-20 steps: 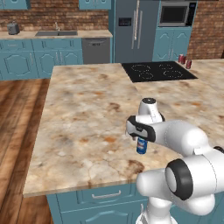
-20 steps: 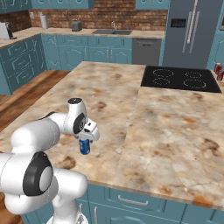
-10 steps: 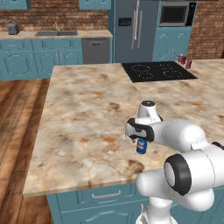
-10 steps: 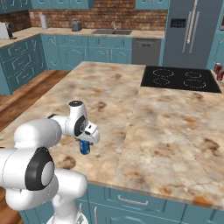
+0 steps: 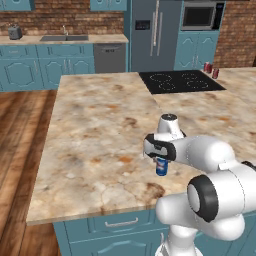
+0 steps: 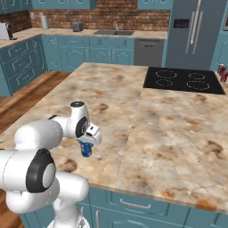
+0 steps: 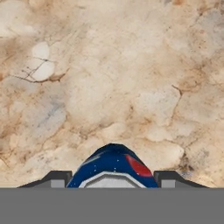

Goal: Four empty soda cans are scattered around the kitchen. Gather all the cans and cluster them next to the stove for recycling.

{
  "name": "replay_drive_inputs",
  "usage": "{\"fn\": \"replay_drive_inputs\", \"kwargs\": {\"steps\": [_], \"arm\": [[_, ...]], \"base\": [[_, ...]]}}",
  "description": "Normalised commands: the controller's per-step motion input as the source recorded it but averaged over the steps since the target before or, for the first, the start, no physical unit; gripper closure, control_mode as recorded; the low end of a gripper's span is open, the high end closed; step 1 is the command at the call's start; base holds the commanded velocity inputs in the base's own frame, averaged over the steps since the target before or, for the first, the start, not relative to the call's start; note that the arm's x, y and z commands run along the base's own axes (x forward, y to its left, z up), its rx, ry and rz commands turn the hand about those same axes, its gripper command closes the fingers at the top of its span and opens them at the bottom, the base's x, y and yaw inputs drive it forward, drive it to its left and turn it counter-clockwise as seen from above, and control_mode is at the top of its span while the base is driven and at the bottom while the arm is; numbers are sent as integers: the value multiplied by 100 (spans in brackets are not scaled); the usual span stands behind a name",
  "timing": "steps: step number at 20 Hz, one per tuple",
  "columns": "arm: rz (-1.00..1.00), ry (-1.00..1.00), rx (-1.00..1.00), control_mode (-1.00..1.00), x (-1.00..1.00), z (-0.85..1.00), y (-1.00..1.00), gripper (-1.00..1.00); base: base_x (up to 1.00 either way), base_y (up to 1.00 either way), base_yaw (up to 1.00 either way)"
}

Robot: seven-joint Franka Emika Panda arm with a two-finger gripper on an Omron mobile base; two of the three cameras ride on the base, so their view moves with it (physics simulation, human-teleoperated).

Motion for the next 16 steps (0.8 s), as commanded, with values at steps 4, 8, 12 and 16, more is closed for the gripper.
{"fn": "replay_drive_inputs", "kwargs": {"steps": [4, 8, 12, 16], "arm": [[0, -8, 1, -100, -54, 49, 0, 100], [0, -14, 8, -100, -93, 99, 0, 100], [2, -11, 10, -100, -100, 82, -5, 100], [4, -10, 9, -100, -93, 73, -12, 100]], "base": [[0, 0, 0], [0, 0, 0], [0, 0, 0], [0, 0, 0]]}}
